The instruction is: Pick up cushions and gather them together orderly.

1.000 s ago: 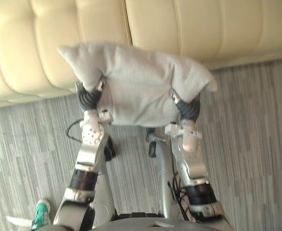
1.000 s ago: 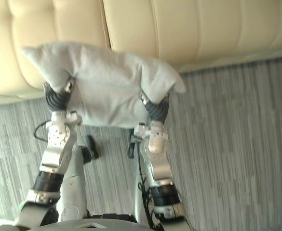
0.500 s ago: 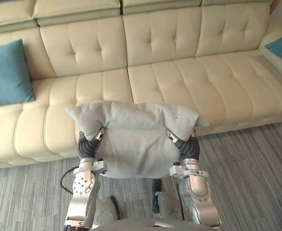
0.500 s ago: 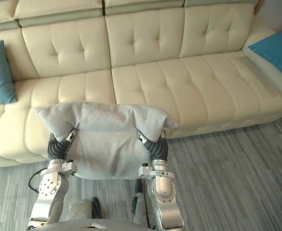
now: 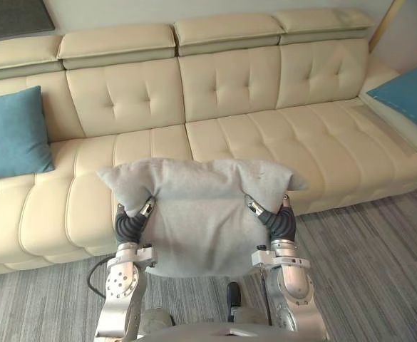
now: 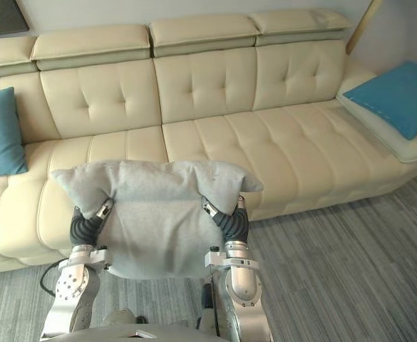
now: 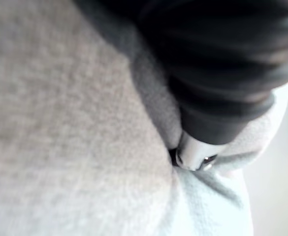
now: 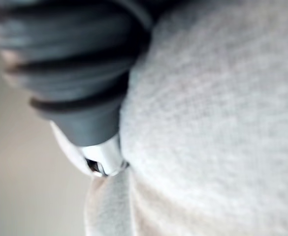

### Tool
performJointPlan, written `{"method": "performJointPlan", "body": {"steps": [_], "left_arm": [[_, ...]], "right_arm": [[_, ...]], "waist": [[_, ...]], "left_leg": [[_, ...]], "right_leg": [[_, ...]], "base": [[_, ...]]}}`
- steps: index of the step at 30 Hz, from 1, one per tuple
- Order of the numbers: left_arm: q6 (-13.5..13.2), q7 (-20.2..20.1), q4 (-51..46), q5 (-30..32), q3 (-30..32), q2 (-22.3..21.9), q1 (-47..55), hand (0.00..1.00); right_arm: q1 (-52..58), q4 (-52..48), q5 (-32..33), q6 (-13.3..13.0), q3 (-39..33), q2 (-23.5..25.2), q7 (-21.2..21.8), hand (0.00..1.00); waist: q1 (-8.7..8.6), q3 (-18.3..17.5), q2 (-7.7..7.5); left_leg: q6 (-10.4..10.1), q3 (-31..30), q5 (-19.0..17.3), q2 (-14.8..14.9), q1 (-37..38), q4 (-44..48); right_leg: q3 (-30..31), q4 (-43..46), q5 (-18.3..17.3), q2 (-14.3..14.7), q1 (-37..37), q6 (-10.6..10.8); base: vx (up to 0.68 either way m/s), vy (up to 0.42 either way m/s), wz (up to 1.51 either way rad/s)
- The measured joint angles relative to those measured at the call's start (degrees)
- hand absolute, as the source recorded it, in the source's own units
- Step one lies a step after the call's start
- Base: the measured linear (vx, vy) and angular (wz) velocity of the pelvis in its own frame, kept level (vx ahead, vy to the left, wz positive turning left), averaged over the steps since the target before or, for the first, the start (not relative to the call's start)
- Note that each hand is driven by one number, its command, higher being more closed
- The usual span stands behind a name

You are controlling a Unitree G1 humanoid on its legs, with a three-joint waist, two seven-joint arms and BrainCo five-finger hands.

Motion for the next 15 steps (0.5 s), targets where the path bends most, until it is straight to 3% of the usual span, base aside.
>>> {"method": "performJointPlan", "body": {"steps": [2,3,4,5,11,12,14,15], "left_arm": [[0.0,-0.1,0.0,0.0,0.1,0.5,0.2,1.0],[0.0,-0.1,0.0,0.0,0.1,1.0,0.2,1.0],[0.1,-0.2,0.1,0.0,0.1,1.3,0.5,1.0],[0.2,-0.2,0.1,0.2,0.1,1.3,1.0,1.0],[0.2,0.2,0.0,1.0,0.8,1.5,0.0,1.0],[0.2,0.4,0.1,1.0,0.8,1.7,-0.7,1.0],[0.2,0.6,0.1,1.0,0.8,2.1,-1.3,1.0],[0.2,0.8,1.2,1.0,0.6,2.1,-2.1,1.0]], "right_arm": [[0.0,0.4,0.0,0.0,0.0,0.0,0.6,1.0],[0.1,0.6,0.0,0.0,0.0,0.1,0.9,1.0],[0.0,1.2,0.0,0.0,0.0,-0.1,1.0,1.0],[0.0,2.3,0.0,0.0,0.1,-0.1,1.0,1.0],[-1.5,2.9,0.0,0.0,0.3,-0.1,1.0,1.0],[-2.3,3.4,0.0,0.0,0.2,-0.1,1.0,1.0],[-2.9,4.5,0.0,0.0,0.0,-0.2,0.9,1.0],[-3.4,5.8,0.0,-0.1,-0.2,-0.6,0.9,1.0]], "waist": [[-0.06,0.6,-0.63],[-0.36,1.2,-1.64],[-0.51,1.8,-2.1],[-0.48,1.8,-2.06],[-1.54,2.4,-1.41],[-2.03,2.9,-0.86],[-2.03,2.7,-1.32],[-2.44,2.7,-0.83]], "left_leg": [[0.7,-0.2,-0.4,-0.1,-1.1,0.8],[1.0,-0.2,-1.0,-0.6,-1.3,2.0],[0.8,-0.8,-2.4,-0.8,-1.3,4.1],[0.6,-1.1,-3.7,-0.2,-1.4,5.9],[1.4,-2.8,-5.0,1.1,-2.6,7.8],[1.6,-3.4,-5.2,1.0,-2.5,7.6],[1.0,-4.0,-5.7,0.7,-2.4,7.6],[0.1,-6.0,-5.6,0.7,-2.4,6.7]], "right_leg": [[-0.3,6.2,-3.2,-0.8,-3.2,-0.6],[-0.4,11.1,-4.5,-1.8,-5.3,-0.7],[-0.7,15.3,-5.5,-2.4,-6.5,0.2],[-2.2,18.8,-6.6,-2.5,-7.2,-0.4],[-8.1,22.1,-7.2,-4.0,-8.9,-1.6],[-9.2,23.0,-9.7,-4.4,-9.7,-2.6],[-9.2,20.2,-10.0,-4.1,-9.6,-2.4],[-9.3,20.2,-9.5,-3.3,-9.1,-2.1]], "base": [[-0.08,0.084,-0.08],[-0.02,0.074,0.14],[0.01,0.064,0.15],[0.04,0.039,0.09],[0.06,0.018,0.09],[0.06,-0.021,0.29],[0.08,-0.068,0.33],[0.15,-0.099,0.39]]}}
